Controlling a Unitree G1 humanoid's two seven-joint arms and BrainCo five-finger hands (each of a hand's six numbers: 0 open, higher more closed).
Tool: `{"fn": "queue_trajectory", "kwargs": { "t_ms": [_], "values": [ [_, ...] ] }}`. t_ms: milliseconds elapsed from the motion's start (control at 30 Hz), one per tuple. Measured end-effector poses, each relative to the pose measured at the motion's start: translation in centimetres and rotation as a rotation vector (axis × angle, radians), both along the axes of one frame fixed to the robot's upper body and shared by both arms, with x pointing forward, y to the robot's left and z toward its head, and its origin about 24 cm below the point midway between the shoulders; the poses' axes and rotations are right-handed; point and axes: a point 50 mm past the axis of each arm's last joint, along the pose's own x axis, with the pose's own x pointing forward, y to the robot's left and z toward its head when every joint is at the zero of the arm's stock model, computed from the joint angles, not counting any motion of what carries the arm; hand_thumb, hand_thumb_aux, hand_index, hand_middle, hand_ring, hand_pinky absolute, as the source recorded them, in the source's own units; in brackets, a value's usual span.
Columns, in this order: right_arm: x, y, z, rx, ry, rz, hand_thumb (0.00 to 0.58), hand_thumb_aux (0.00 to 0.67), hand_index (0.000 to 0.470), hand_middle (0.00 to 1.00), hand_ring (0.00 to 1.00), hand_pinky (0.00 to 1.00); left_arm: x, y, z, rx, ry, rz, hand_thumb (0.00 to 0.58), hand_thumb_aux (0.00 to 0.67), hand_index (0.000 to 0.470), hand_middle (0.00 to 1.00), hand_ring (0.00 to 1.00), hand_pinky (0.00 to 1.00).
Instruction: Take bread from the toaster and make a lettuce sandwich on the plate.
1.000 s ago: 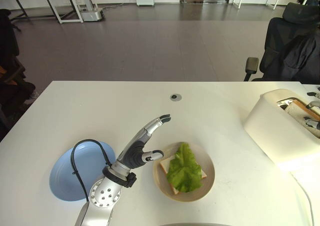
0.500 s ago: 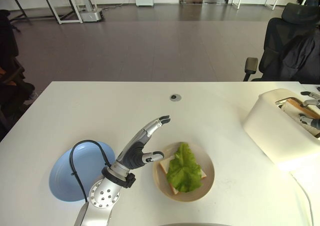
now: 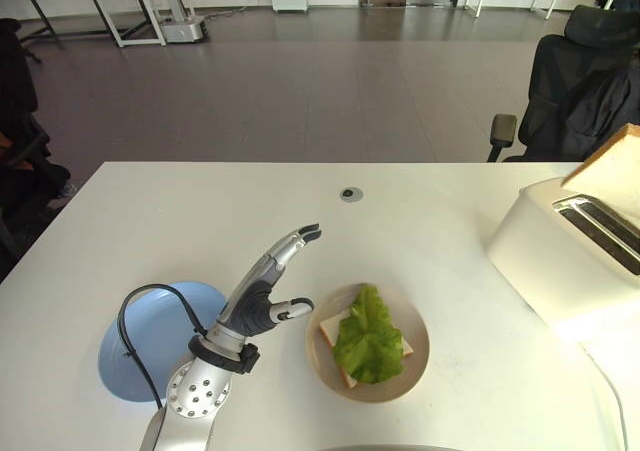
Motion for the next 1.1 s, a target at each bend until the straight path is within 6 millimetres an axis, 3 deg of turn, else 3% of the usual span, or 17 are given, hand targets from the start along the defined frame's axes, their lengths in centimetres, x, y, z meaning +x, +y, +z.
{"fn": "queue_trajectory", "kwargs": {
  "t_ms": [67, 167, 300, 367, 433, 700, 1100],
  "values": [
    [-0.1, 1.7, 1.0, 0.029, -0.006, 0.105, 0.580, 0.670, 0.470, 0.00, 0.00, 0.00, 0.0, 0.1, 0.0, 0.005, -0.007, 0.009, 0.000, 0.000, 0.000, 0.00, 0.00, 0.00],
    [0.0, 5.0, 0.5, 0.082, 0.068, 0.293, 0.580, 0.670, 0.470, 0.00, 0.00, 0.00, 0.0, 0.2, 0.2, 0.017, -0.020, 0.019, 0.000, 0.000, 0.000, 0.00, 0.00, 0.00],
    [-0.4, 10.9, -2.4, 0.130, 0.252, 0.592, 0.580, 0.670, 0.470, 0.00, 0.00, 0.00, -0.1, 0.7, 0.5, 0.053, -0.047, 0.035, 0.000, 0.000, 0.000, 0.00, 0.00, 0.00],
    [-0.5, 12.3, -3.3, 0.132, 0.317, 0.647, 0.580, 0.670, 0.470, 0.00, 0.00, 0.00, -0.3, 0.9, 0.8, 0.083, -0.064, 0.041, 0.000, 0.000, 0.000, 0.00, 0.00, 0.00],
    [-0.7, 14.4, -5.8, 0.153, 0.446, 0.742, 0.580, 0.670, 0.470, 0.00, 0.00, 0.00, -0.7, 1.3, 1.3, 0.111, -0.088, 0.053, 0.000, 0.000, 0.000, 0.00, 0.00, 0.00],
    [-1.0, 18.9, -11.7, 0.121, 0.694, 0.872, 0.580, 0.670, 0.470, 0.00, 0.00, 0.00, -1.4, 1.0, 1.3, 0.170, -0.101, 0.043, 0.000, 0.000, 0.000, 0.00, 0.00, 0.00],
    [1.0, 22.7, -14.3, 0.052, 0.748, 0.916, 0.580, 0.670, 0.470, 0.00, 0.00, 0.00, -2.5, -0.1, 0.4, 0.269, -0.069, -0.004, 0.000, 0.000, 0.000, 0.00, 0.00, 0.00]
  ]
}}
